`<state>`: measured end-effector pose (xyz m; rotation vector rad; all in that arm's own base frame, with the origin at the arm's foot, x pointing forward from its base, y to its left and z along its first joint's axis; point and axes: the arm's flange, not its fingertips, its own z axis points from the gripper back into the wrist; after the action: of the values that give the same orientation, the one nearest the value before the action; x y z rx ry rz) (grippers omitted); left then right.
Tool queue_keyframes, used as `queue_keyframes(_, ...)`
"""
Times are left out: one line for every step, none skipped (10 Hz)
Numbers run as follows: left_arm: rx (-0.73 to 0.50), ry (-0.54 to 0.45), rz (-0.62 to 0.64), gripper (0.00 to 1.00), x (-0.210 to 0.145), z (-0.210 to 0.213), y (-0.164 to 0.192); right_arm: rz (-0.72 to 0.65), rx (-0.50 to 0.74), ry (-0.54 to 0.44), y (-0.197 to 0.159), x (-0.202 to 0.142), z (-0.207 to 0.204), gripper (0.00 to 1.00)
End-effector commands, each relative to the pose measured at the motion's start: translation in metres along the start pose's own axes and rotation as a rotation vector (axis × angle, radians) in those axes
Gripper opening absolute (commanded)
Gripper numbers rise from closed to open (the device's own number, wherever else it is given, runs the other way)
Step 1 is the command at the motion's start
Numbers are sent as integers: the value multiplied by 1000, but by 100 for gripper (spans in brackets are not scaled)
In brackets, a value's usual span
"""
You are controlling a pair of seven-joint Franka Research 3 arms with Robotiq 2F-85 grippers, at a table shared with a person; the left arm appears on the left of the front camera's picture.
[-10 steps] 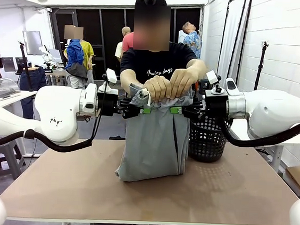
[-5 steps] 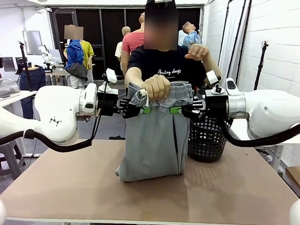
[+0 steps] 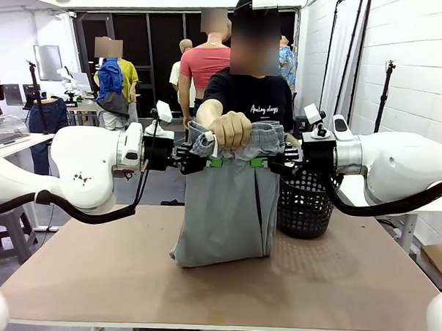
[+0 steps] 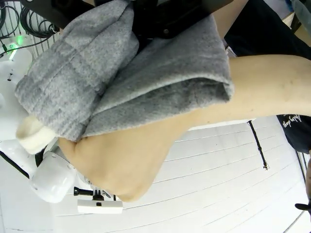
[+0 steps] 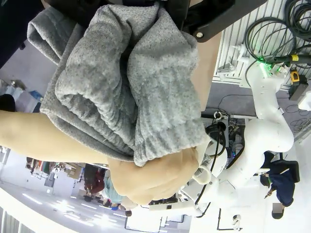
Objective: Fold the training pants.
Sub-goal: Release the ends of the Training pants and then grab the overlapped ends.
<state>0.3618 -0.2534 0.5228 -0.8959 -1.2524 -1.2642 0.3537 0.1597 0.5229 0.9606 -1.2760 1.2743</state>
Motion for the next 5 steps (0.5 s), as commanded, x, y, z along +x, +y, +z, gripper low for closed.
queue_keyframes(2, -4, -1, 0, 2, -1, 1, 4, -1, -3, 2, 2, -1, 0)
queue_keyframes(2, -4, -1, 0, 2, -1, 1, 4, -1, -3, 2, 2, -1, 0)
queue_keyframes(2, -4, -1, 0, 2, -1, 1, 4, -1, -3, 2, 2, -1, 0)
queue_keyframes(2, -4, -1, 0, 2, -1, 1, 4, -1, -3, 2, 2, -1, 0)
queue_keyframes(2, -4, -1, 0, 2, -1, 1, 4, -1, -3, 2, 2, -1, 0)
